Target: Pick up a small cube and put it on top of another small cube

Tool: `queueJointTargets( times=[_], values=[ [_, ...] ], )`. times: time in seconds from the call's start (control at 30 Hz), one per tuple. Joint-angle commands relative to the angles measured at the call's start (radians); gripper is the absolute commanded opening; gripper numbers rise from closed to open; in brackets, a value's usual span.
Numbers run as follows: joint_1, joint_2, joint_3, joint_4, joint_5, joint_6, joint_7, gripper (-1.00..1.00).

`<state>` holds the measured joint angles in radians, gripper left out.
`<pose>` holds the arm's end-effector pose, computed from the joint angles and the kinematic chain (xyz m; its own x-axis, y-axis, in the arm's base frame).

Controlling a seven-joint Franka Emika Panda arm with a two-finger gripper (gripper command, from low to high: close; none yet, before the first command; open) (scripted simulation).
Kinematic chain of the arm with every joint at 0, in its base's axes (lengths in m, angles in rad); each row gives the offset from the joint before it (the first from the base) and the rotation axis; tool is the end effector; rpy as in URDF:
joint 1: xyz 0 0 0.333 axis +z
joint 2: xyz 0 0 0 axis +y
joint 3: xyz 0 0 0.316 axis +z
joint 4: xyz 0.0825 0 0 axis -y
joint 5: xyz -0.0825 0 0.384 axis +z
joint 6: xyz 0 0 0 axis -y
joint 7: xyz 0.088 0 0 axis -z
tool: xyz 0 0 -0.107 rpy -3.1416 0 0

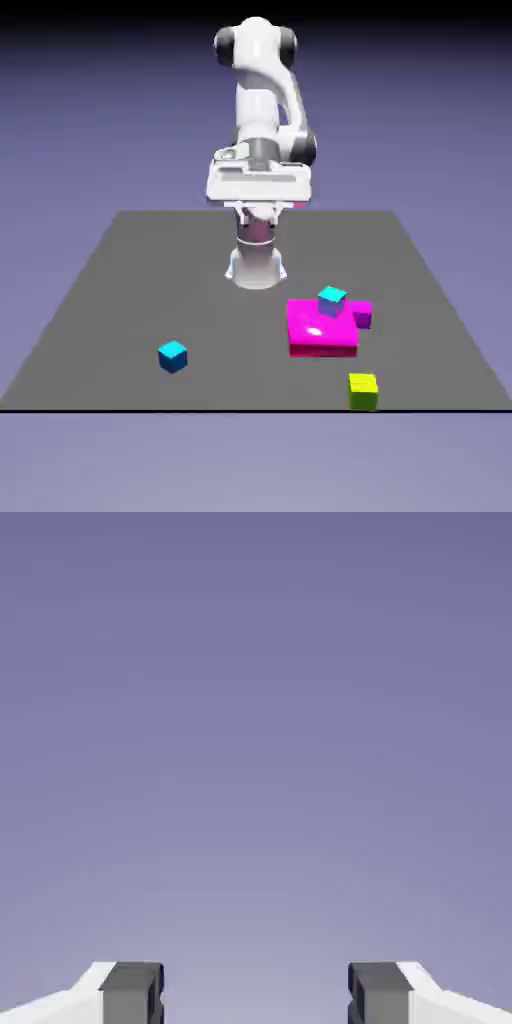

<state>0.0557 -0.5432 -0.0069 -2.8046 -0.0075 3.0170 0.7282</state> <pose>0.3928 0.0197 0.4476 0.5787 -0.6338 0.5133 -0.4429 -0.7727 -0.4547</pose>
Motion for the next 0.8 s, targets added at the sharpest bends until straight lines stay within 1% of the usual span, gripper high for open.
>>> queueJointTargets(
  times=[0.0,0.77],
  values=[
    [0.036,0.022,-0.006,0.004,-0.006,-0.017,-0.011,0.0],
    [0.87,0.533,-0.137,0.108,-0.149,-0.398,-0.255,0.0]
  ],
)
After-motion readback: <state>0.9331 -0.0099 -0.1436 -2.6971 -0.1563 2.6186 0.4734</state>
